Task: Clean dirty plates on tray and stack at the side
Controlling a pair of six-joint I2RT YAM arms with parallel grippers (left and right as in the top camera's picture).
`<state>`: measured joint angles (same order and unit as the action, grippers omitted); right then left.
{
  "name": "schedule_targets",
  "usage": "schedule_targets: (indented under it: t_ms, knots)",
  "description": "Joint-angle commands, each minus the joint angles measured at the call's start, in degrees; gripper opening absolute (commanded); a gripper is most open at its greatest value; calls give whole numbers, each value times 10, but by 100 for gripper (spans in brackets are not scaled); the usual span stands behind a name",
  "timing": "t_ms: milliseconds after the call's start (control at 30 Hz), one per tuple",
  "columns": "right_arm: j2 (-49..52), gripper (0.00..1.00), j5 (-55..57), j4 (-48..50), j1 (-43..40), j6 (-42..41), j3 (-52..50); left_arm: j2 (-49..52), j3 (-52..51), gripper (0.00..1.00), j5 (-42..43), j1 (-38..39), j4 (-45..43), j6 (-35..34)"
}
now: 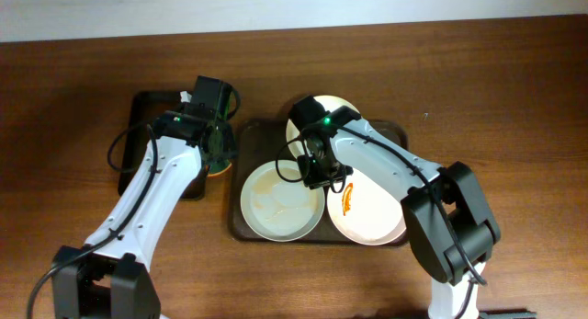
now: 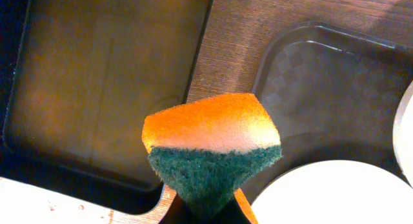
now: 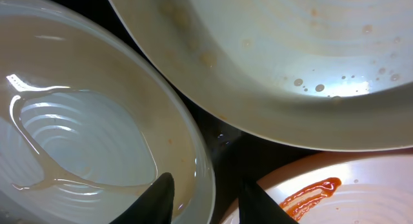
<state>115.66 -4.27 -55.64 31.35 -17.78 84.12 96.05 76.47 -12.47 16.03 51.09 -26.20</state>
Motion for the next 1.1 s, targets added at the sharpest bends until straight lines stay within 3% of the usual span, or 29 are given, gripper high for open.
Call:
schedule_targets:
  t_ms: [0,267,300,333,367,500,767,1000,1067]
  knots:
    - [24,34,-13,2,5,4,-17,-3,-5,0,-9,-2,-3,1]
    - [27,25,-61,45,9,4,-41,-3,-5,0,-8,-2,-3,1]
    - [28,22,-61,57,13,3,-49,-3,-5,0,-8,-2,-3,1]
    - [28,8,-61,67,17,3,-54,-3,-5,0,-9,-2,-3,1]
    - [28,4,-60,69,20,3,-54,-3,-5,0,-9,-2,-3,1]
    - [23,4,-16,59,19,-12,-39,-3,-5,0,-4,-2,-3,1]
    - [-63,4,129,-88,21,-11,87,-3,-5,0,-4,-2,-3,1]
    - [-125,4,212,-144,26,-12,115,-3,-5,0,9,-18,-2,1]
    - [-132,4,280,-151,52,-16,115,-3,-5,0,24,-26,0,1]
